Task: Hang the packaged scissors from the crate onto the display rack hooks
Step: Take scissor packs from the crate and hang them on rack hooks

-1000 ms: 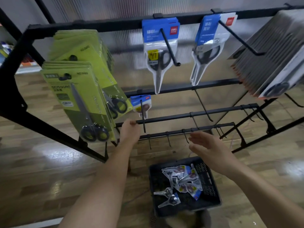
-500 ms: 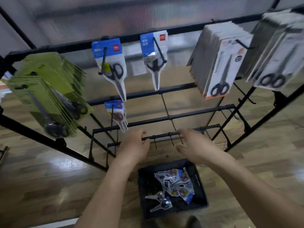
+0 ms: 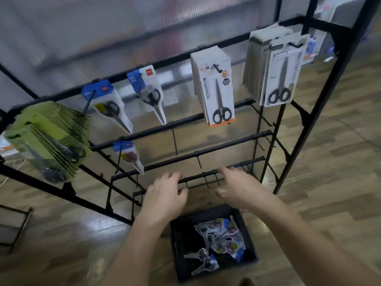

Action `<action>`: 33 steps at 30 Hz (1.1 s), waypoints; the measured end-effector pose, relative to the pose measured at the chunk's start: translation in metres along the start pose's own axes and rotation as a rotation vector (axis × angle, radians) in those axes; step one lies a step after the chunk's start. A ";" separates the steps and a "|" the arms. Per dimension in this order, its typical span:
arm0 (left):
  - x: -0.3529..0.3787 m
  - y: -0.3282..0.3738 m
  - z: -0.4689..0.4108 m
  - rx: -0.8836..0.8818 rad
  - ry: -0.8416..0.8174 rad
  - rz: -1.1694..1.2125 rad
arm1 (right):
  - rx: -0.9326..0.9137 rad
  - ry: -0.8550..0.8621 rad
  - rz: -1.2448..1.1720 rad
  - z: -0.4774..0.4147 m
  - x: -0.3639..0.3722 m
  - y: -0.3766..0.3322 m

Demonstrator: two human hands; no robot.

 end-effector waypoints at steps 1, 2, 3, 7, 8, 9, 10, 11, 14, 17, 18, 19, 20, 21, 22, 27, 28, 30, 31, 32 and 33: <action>0.000 0.004 0.001 0.003 -0.001 -0.006 | 0.002 0.001 -0.002 0.002 0.000 0.003; 0.001 0.006 0.001 0.004 -0.004 -0.011 | 0.003 0.003 -0.003 0.003 0.000 0.006; 0.002 0.008 0.001 0.005 -0.008 -0.020 | 0.008 0.002 -0.004 0.004 0.001 0.009; 0.013 0.007 0.003 0.002 -0.037 -0.034 | 0.033 -0.026 -0.004 0.004 0.011 0.014; 0.015 0.005 0.004 0.004 -0.047 -0.036 | 0.038 -0.030 -0.007 0.003 0.014 0.014; 0.017 0.003 0.004 0.009 -0.056 -0.041 | 0.041 -0.030 -0.007 0.002 0.016 0.014; 0.019 0.000 0.004 0.016 -0.065 -0.049 | 0.047 -0.029 -0.004 0.000 0.019 0.014; 0.021 -0.003 0.004 0.023 -0.076 -0.055 | 0.056 -0.029 -0.001 -0.002 0.023 0.013; 0.030 -0.017 0.002 0.047 -0.117 -0.056 | 0.101 -0.038 -0.003 -0.009 0.038 0.009; 0.048 -0.041 -0.001 0.077 -0.169 -0.018 | 0.169 -0.064 -0.011 -0.014 0.061 0.004; 0.056 -0.051 -0.001 0.083 -0.193 -0.006 | 0.194 -0.074 -0.008 -0.015 0.071 0.003; 0.065 -0.062 -0.001 0.092 -0.220 0.001 | 0.221 -0.082 -0.003 -0.015 0.082 0.001; 0.075 -0.073 -0.001 0.102 -0.247 0.009 | 0.249 -0.095 0.001 -0.015 0.093 0.001; 0.086 -0.084 -0.001 0.109 -0.272 0.019 | 0.274 -0.116 0.008 -0.015 0.106 0.000; 0.098 -0.095 -0.001 0.112 -0.291 0.030 | 0.302 -0.142 0.016 -0.015 0.119 0.001; 0.163 -0.142 0.000 0.093 -0.422 0.029 | 0.408 -0.278 0.043 -0.015 0.178 0.014; 0.175 -0.149 0.001 0.090 -0.439 0.039 | 0.414 -0.310 0.044 -0.016 0.190 0.018; 0.199 -0.164 0.004 0.068 -0.452 0.057 | 0.408 -0.374 0.060 -0.021 0.216 0.026; 0.212 -0.173 0.006 0.043 -0.448 0.067 | 0.394 -0.405 0.071 -0.026 0.230 0.031; 0.228 -0.182 0.009 0.012 -0.441 0.082 | 0.376 -0.434 0.085 -0.033 0.247 0.036; 0.246 -0.191 0.012 -0.019 -0.432 0.097 | 0.353 -0.460 0.099 -0.043 0.266 0.044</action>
Point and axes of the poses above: each hand's wrist, its own z-axis away from the middle knuckle, its own x-axis out of the palm, y = z × x, the point moved 7 cm from there along -z, towards the middle knuckle, and after that the axes turned 3 degrees about x, right-handed, at the moved point
